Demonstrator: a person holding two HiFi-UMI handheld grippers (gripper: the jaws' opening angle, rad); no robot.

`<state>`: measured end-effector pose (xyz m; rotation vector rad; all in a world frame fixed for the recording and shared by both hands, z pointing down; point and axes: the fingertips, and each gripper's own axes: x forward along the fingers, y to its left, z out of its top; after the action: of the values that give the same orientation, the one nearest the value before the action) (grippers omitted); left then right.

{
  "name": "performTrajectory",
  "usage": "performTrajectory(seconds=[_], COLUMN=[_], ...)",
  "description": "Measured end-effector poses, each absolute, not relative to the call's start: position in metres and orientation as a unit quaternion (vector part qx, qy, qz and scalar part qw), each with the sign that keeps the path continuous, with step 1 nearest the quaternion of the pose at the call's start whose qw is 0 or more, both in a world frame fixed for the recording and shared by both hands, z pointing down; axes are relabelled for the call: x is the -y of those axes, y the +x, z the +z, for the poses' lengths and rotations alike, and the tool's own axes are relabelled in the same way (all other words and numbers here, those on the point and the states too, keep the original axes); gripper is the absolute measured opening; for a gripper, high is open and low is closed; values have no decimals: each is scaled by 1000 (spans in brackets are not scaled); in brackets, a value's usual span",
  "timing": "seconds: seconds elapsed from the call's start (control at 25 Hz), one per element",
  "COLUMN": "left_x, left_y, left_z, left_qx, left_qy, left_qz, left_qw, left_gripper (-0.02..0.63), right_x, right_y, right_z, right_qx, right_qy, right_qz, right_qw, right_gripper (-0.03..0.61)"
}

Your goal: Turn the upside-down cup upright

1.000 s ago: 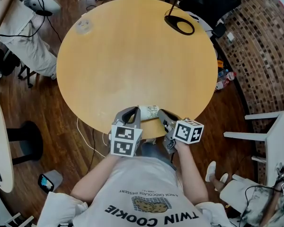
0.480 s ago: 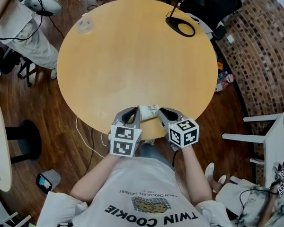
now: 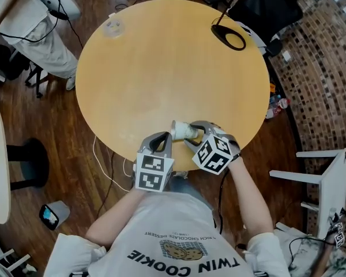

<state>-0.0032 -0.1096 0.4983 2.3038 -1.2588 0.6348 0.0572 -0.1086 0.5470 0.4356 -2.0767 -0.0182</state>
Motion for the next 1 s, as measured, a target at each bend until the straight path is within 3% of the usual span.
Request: performTrajectory(seconds=[0.24, 1.0], left_x=[108, 98], left_y=[-16, -35], left_z=[496, 498], left_qx=[473, 490], left_qy=[823, 811], left_qz=[224, 222], left_qw=[221, 229], left_gripper=[2, 2], right_x=[131, 142], right_y=[39, 19], right_z=[566, 591], right_qx=[834, 812], right_qy=[131, 121], right_qz=[-47, -68], right_qw=[533, 568], right_gripper=[262, 281])
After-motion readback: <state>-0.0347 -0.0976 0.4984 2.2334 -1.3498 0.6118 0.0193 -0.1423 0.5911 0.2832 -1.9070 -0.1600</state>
